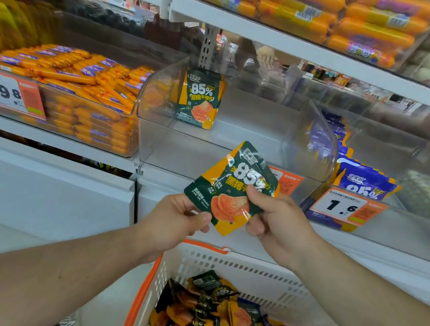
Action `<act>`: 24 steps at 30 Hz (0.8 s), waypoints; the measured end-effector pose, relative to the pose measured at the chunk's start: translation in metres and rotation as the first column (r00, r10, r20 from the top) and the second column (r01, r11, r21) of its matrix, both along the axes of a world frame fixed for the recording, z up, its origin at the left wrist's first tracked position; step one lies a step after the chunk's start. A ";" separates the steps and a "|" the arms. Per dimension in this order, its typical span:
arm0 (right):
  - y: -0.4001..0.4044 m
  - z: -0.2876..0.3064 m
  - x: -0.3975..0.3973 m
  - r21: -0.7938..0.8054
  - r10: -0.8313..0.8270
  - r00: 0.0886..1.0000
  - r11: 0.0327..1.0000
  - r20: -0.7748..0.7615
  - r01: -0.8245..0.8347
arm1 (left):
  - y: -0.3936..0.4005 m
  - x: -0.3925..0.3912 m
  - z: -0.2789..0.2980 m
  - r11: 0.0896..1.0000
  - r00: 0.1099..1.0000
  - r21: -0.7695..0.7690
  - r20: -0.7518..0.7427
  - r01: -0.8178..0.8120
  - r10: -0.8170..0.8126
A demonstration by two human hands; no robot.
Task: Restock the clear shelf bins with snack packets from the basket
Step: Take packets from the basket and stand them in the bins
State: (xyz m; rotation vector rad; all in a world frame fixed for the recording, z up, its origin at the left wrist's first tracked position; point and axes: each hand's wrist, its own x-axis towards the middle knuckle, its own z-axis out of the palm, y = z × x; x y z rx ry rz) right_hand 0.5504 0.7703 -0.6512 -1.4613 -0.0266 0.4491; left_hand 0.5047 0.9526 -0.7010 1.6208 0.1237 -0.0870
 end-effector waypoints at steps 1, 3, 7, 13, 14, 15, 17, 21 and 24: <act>0.000 0.001 0.000 0.008 0.007 1.000 1.000 -0.009 -0.007 | 0.000 0.001 0.001 1.000 1.000 0.003 0.010 -0.004 0.004; 0.000 0.005 0.001 -0.007 0.011 1.000 1.000 0.013 -0.011 | -0.002 0.001 0.004 1.000 0.999 0.008 0.030 -0.013 0.013; 0.003 0.023 0.006 -0.050 0.025 0.993 0.999 0.114 -0.019 | -0.001 0.004 0.017 0.997 0.989 -0.014 0.130 -0.073 0.074; 0.024 0.074 0.022 -0.017 -0.028 0.998 0.999 0.051 0.029 | 0.006 0.017 0.042 0.966 0.837 -0.003 0.498 -0.259 0.227; 0.028 0.082 0.029 -0.006 -0.057 0.998 0.998 0.011 0.057 | 0.010 0.022 0.040 0.927 0.750 0.073 0.613 -0.368 0.249; 0.032 0.090 0.037 0.009 -0.090 0.996 0.996 -0.025 0.090 | 0.014 0.028 0.037 0.854 0.651 0.166 0.721 -0.494 0.236; 0.040 0.104 0.057 0.011 -0.137 0.989 0.990 -0.052 0.138 | 0.024 0.038 0.034 0.659 0.546 0.330 0.825 -0.676 0.147; 0.064 0.106 0.112 -0.228 -0.089 0.993 0.968 0.077 0.104 | 0.032 0.057 0.025 0.378 0.609 0.572 0.793 -0.728 -0.028; 0.086 0.091 0.151 -0.448 0.001 0.968 0.886 0.251 0.116 | 0.032 0.067 0.014 0.264 0.638 0.637 0.764 -0.724 -0.093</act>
